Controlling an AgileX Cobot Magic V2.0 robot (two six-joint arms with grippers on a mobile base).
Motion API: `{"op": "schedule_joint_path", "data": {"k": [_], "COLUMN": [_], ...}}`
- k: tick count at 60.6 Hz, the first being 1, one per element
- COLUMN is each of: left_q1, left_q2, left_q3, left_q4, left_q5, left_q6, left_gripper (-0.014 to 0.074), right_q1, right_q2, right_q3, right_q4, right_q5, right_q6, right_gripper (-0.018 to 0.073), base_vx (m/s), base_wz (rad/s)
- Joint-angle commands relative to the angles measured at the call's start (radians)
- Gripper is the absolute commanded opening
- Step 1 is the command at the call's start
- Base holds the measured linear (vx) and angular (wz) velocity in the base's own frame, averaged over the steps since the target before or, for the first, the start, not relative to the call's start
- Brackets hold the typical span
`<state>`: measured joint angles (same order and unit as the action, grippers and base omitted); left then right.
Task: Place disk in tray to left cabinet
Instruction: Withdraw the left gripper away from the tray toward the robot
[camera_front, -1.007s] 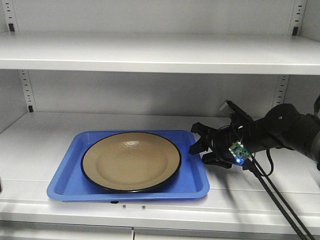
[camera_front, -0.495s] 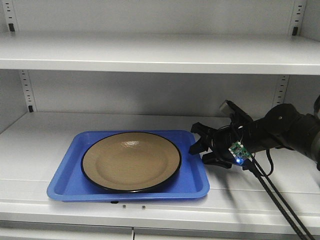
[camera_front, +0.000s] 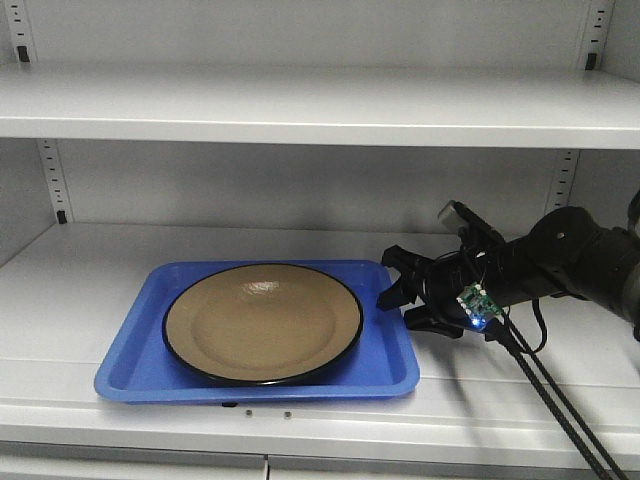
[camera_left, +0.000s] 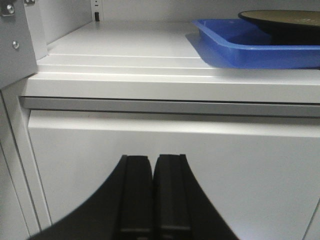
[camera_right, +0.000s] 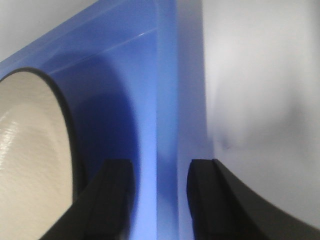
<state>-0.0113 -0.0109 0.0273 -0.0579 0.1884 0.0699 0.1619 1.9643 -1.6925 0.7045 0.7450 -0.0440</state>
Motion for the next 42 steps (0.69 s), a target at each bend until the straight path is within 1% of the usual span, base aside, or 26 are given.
{"op": "schedule_joint_path", "data": {"k": [1,42], "left_q1": [-0.005,-0.005], "left_q2": [-0.006,-0.006], "left_q3": [0.020,0.020], "left_q4": [-0.005,-0.005], "left_q5": [-0.080,-0.075], "left_q6": [-0.012,-0.012], "left_gripper": [-0.0006,-0.0006], "right_q1": [0.000,0.000], "right_q2": [-0.060,-0.060], "right_q3": [-0.030,-0.030], "right_q4": [0.032,0.032], "right_q5": [-0.031,-0.021], "right_q6": [0.000,-0.002], "right_gripper": [0.0340,0.0340], "base_vx": [0.00,0.00], "base_wz": [0.00,0.00]}}
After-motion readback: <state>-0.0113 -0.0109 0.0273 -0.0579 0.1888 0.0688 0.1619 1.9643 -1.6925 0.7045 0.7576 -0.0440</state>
